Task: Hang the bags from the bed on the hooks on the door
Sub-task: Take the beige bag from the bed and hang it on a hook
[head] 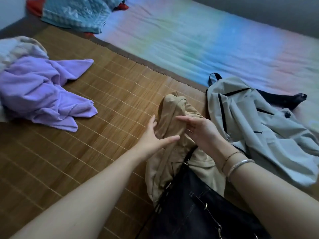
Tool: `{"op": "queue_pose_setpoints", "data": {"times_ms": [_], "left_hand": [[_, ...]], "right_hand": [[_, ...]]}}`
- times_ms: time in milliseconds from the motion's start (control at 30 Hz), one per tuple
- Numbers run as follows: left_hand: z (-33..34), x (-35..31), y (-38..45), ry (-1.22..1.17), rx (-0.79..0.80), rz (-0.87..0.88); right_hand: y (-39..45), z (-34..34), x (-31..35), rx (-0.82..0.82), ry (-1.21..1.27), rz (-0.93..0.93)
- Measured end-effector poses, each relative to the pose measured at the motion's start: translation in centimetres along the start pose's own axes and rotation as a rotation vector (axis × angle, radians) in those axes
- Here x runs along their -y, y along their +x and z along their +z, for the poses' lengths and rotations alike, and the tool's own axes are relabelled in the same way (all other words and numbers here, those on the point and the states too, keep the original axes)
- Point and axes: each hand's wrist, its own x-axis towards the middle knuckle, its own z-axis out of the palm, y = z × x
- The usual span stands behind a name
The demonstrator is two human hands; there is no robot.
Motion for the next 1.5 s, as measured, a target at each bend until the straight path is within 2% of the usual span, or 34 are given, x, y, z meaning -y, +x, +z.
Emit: {"op": "queue_pose_setpoints", "data": {"times_ms": [133,200,367,500,600,767,833,867,933,1000,1133,1233,1300,1400,1500], "left_hand": [[-1.2,-4.9,-1.3,0.091,-0.118,0.066],[-2.2,-7.0,-2.6,0.14,-0.197,0.107],[-4.5,-12.7,-9.8,-0.059,-0.142,0.252],[-5.5,-17.0,-15.5,-0.197,-0.092,0.363],[-6.2,-19.9,-19.7,-0.307,-0.071,0.437],[-5.0,-23.7,-27.6,-0.354,-0.038,0.63],[-3.5,-24.7,-30.3,-0.422,0.03,0.737],[-2.6,-25.3,-31.6,-0.383,0.047,0.74],[-1.5,-26.0,-33.4,-0.296,0.029,0.644],[-0.3,-25.8,-34.2,-0.369,0.089,0.694],[2.0,-24.9,-35.5,-0.111,0.163,0.604],[3.7,-24.5,-37.1,0.041,0.253,0.541],[5.1,-24.1,-38.3,0.241,0.351,0.562],[8.5,-24.8,-40.6,0.532,0.621,0.632],[13.6,-25.9,-44.8,0.655,0.912,0.677]], "right_hand": [[-3.4,3.1,3.1,0.137,0.061,-0.032],[-5.1,4.8,4.8,0.146,0.01,-0.086],[-11.1,7.9,10.9,0.052,-0.252,-0.331],[-16.8,7.9,15.7,-0.127,-0.31,-0.547],[-21.1,6.9,18.0,-0.182,-0.506,-0.655],[-28.8,4.4,19.1,-0.117,-0.863,-0.536],[-32.2,3.6,18.7,-0.059,-0.999,-0.487],[-33.9,3.1,18.3,-0.033,-1.04,-0.456],[-36.5,2.0,17.6,-0.021,-1.028,-0.437],[-38.4,0.9,17.2,-0.126,-0.982,-0.481],[-43.8,-2.4,16.0,-0.409,-0.971,-0.543],[-49.0,-4.1,14.6,-0.519,-0.868,-0.549],[-52.9,-4.2,13.4,-0.609,-0.843,-0.591],[-58.4,-3.5,11.8,-0.763,-0.83,-0.649],[-64.1,-2.6,9.9,-0.9,-0.815,-0.639]]}}
